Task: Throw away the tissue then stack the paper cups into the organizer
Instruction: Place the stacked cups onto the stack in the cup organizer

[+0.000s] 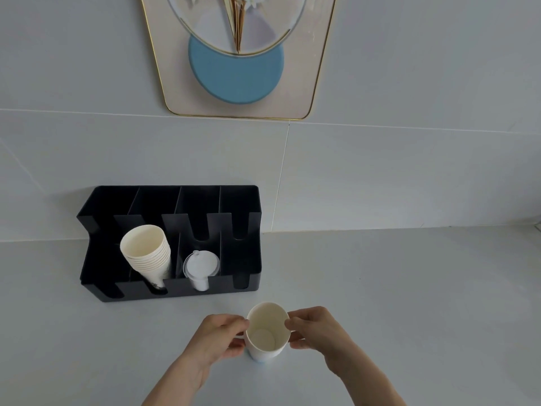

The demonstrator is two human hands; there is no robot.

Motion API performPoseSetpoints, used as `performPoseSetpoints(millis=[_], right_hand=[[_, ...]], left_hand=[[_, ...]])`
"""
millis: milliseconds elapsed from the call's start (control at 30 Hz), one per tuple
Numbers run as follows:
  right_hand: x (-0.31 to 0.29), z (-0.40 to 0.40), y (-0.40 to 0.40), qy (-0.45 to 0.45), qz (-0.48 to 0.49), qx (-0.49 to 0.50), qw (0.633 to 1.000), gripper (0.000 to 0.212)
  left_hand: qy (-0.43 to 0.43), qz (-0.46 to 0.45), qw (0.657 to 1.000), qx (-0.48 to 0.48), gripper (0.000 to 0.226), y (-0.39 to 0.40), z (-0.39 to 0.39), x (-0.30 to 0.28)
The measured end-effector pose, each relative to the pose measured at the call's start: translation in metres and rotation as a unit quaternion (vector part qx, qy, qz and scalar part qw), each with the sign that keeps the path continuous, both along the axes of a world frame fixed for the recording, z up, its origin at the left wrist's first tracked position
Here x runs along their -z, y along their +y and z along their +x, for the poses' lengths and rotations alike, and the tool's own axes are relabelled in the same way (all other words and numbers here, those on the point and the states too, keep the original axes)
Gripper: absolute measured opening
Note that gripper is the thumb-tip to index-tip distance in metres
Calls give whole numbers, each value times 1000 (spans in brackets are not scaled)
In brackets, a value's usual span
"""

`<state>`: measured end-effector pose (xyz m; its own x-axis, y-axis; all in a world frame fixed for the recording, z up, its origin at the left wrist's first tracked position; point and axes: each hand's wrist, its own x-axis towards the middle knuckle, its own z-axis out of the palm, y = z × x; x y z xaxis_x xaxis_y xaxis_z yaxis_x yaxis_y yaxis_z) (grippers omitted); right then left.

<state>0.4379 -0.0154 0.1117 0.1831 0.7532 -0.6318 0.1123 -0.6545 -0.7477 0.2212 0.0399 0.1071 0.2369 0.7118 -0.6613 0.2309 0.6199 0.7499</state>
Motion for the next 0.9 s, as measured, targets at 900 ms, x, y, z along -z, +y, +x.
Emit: performPoseSetpoints(millis=[900], right_hand=[[-146, -72, 101, -63, 180, -83, 978, 20]], left_hand=[[-55, 160, 984, -51, 23, 82, -82, -124]])
